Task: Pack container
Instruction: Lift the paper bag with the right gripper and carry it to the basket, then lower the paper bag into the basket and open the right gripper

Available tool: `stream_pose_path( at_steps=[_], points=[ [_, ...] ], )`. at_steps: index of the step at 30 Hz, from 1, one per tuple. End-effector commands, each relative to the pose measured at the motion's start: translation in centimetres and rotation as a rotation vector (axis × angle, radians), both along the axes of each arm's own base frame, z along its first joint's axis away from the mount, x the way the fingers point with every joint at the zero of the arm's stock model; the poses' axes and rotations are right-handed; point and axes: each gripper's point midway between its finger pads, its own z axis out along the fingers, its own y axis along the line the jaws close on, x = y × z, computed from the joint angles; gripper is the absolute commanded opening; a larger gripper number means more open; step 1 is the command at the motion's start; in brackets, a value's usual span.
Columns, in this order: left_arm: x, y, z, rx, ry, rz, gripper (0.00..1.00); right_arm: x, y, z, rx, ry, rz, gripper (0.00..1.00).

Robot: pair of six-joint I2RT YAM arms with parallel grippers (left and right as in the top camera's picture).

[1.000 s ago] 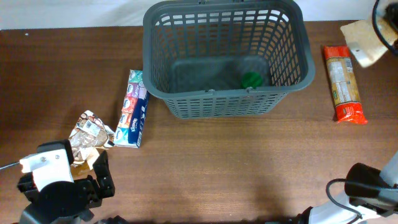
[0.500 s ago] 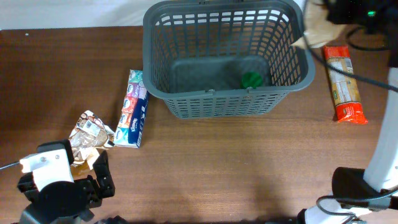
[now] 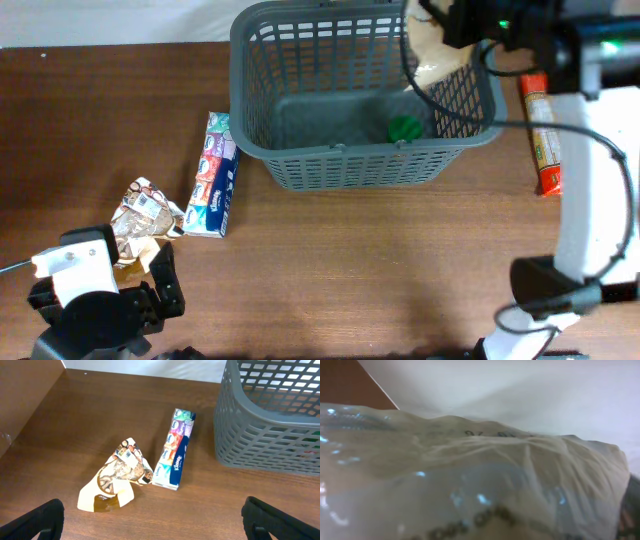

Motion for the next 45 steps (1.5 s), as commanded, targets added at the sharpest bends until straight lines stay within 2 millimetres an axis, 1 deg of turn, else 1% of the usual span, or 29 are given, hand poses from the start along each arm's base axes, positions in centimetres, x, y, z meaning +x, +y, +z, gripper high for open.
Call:
stream_pose_path(
  at_steps=[1,5,8,10,13,16,19,25,33,38,41,45],
  points=[
    [-0.1,0.0,0.1,-0.005,-0.003,-0.004,1.00,1.7,1.1,-2.3,-0.018,0.028,0.026,0.06],
    [-0.1,0.0,0.1,-0.005,-0.003,-0.004,1.00,3.2,1.8,-6.4,-0.032,0.125,0.036,0.06],
    [-0.1,0.0,0.1,-0.005,-0.003,-0.004,1.00,3.8,2.3,-8.9,-0.040,0.187,0.044,0.06],
    [-0.1,0.0,0.1,-0.005,-0.003,-0.004,1.00,4.2,2.8,-11.0,-0.048,0.239,0.052,0.06],
    [-0.1,0.0,0.1,-0.005,-0.003,-0.004,1.00,4.3,3.2,-12.4,-0.064,0.263,0.068,0.06],
    [-0.1,0.0,0.1,-0.005,-0.003,-0.004,1.00,4.6,3.1,-14.2,-0.086,0.305,0.055,0.09],
    [-0.1,0.0,0.1,-0.005,-0.003,-0.004,1.00,4.7,2.7,-15.7,-0.115,0.339,0.034,0.11],
    [-0.1,0.0,0.1,-0.005,-0.003,-0.004,1.00,5.1,1.3,-19.3,-0.198,0.414,-0.031,0.11],
    [-0.1,0.0,0.1,-0.005,-0.003,-0.004,1.00,4.7,1.1,-23.1,-0.215,0.494,-0.029,0.12],
    [-0.1,0.0,0.1,-0.005,-0.003,-0.004,0.99,4.1,1.0,-25.4,-0.224,0.547,-0.025,0.11],
    [-0.1,0.0,0.1,-0.005,-0.003,-0.004,1.00,3.9,1.0,-25.6,-0.226,0.555,-0.024,0.12],
    [-0.1,0.0,0.1,-0.005,-0.003,-0.004,1.00,3.8,1.1,-25.5,-0.216,0.559,-0.022,0.13]
  ],
)
